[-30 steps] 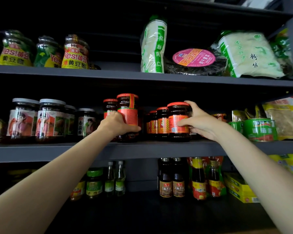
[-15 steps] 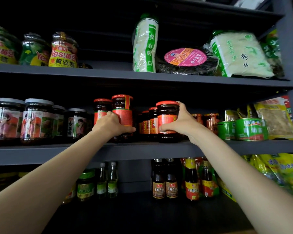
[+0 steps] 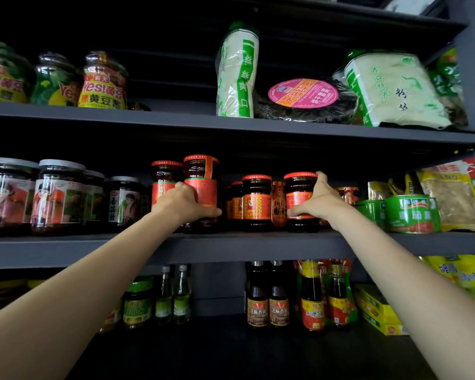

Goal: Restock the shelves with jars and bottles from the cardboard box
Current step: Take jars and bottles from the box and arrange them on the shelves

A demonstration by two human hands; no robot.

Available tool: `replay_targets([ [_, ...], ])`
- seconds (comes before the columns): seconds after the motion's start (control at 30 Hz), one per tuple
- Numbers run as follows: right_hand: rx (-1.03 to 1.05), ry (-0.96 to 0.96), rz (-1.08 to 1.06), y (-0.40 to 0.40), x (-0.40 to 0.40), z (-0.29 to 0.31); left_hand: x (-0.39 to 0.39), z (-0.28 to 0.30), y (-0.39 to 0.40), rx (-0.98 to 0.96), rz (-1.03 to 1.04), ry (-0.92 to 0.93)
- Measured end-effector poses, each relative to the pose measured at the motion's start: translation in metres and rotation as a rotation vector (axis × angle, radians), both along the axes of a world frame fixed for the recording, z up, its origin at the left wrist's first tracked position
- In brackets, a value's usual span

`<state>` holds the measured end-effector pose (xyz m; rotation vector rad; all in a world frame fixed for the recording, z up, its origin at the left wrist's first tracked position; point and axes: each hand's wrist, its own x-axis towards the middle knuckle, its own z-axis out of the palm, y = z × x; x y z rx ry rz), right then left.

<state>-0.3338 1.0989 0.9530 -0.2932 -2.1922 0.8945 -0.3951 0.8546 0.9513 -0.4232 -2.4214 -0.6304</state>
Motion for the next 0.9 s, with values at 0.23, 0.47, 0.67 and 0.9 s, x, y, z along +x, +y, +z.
replay_targets([
  [0.23, 0.026, -0.06, 0.003, -0.012, -0.011, 0.003, -0.002, 0.0, 0.0, 0.003, 0.002, -0.004],
  [0.47, 0.024, -0.076, 0.013, -0.02, -0.013, 0.005, 0.0, 0.001, 0.003, -0.001, 0.017, -0.014],
  [0.67, -0.022, -0.03, 0.152, -0.019, -0.009, 0.004, 0.0, 0.002, 0.012, -0.015, -0.019, -0.036],
  [0.9, -0.029, -0.008, 0.388, -0.045, 0.001, 0.003, 0.003, 0.002, 0.016, -0.014, -0.048, -0.054],
])
